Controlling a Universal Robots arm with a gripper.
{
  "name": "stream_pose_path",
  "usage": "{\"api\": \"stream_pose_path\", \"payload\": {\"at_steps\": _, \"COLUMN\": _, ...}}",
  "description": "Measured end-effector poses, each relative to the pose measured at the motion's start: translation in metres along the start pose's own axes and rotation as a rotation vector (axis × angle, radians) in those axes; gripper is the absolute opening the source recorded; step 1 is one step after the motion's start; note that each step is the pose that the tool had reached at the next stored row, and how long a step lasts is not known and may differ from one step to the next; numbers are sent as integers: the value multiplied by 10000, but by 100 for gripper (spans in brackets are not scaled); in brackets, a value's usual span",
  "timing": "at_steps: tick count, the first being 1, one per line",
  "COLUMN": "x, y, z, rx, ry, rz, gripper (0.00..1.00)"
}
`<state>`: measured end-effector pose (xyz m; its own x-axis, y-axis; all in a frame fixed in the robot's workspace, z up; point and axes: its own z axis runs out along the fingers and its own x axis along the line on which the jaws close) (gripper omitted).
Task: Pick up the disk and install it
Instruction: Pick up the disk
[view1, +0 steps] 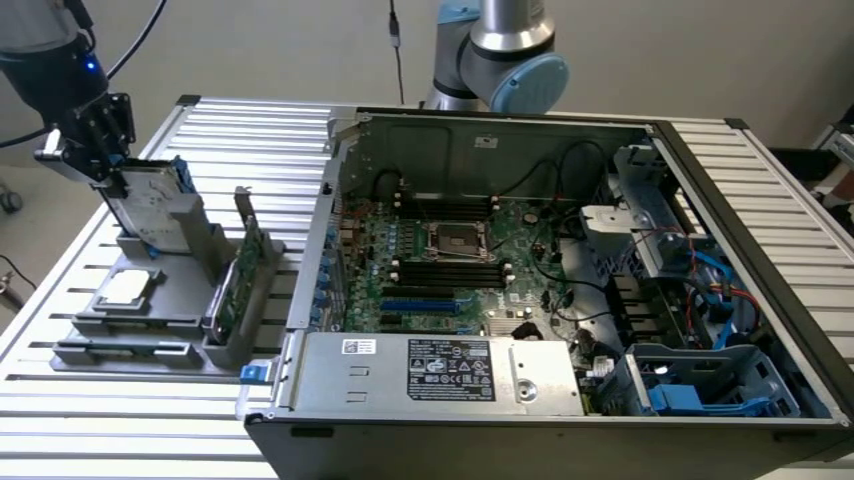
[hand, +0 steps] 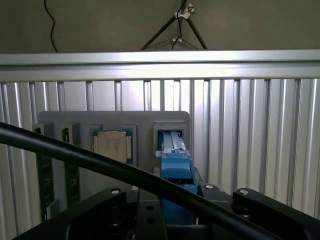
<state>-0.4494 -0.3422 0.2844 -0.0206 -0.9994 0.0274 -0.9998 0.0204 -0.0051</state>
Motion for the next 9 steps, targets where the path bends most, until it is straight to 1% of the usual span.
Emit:
{"api": "stream_pose_path", "payload": {"at_steps": 3, "x": 1, "y": 0, "z": 0, "rx": 0, "ry": -3, "rz": 1, "gripper": 32}}
{"api": "stream_pose_path", "payload": {"at_steps": 4, "x": 4, "y": 0, "z": 0, "rx": 0, "ry": -16, "rz": 1, "gripper": 32}}
{"api": "stream_pose_path", "payload": {"at_steps": 7, "x": 16, "y": 0, "z": 0, "rx": -2, "ry": -82, "rz": 1, "gripper": 32}}
{"api": "stream_pose_path", "payload": {"at_steps": 9, "x": 19, "y": 0, "z": 0, "rx": -2, "ry": -110, "rz": 1, "gripper": 32}}
